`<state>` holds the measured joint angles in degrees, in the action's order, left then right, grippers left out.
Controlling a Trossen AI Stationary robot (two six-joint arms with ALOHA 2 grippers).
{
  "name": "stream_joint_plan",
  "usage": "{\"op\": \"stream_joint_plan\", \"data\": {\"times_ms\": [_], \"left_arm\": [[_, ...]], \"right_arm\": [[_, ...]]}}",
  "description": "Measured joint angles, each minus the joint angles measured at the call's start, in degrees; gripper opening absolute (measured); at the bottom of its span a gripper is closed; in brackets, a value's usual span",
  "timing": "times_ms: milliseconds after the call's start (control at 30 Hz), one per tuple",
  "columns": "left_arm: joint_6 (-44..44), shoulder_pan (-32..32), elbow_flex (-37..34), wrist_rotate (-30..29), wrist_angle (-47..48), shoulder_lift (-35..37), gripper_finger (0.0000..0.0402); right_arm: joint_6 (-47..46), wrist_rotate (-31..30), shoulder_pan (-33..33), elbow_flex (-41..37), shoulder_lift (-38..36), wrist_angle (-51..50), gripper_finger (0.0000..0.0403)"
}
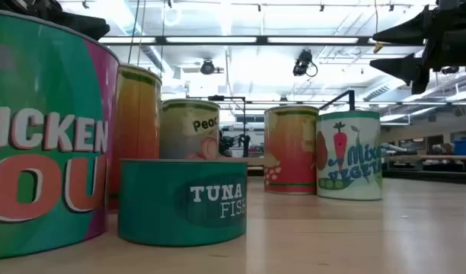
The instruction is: Pick and place cans onto a shelf
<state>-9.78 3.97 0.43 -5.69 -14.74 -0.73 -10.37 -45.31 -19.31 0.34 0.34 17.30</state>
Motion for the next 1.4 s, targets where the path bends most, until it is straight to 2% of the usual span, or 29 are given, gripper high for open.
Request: {"op": "stream_joint_plan", "data": {"times_ms": [1167, 1300, 1400], "left_arm": [[0.0, 0.0, 0.0, 0.0, 0.0, 0.0, 0.005], [-3.9, 0.0, 0.0, 0.0, -1.2, 0.0, 0.005], [-6.4, 0.0, 0.0, -0.4, -5.6, 0.0, 0.005]], "right_arm": [[0.0, 0.0, 0.0, 0.0, 0.0, 0.0, 0.0299], [0.0, 0.0, 0.0, 0.0, 0.0, 0.0, 0.0299], [0.0, 0.0, 0.0, 0.0, 0.0, 1.7, 0.0299]]}}
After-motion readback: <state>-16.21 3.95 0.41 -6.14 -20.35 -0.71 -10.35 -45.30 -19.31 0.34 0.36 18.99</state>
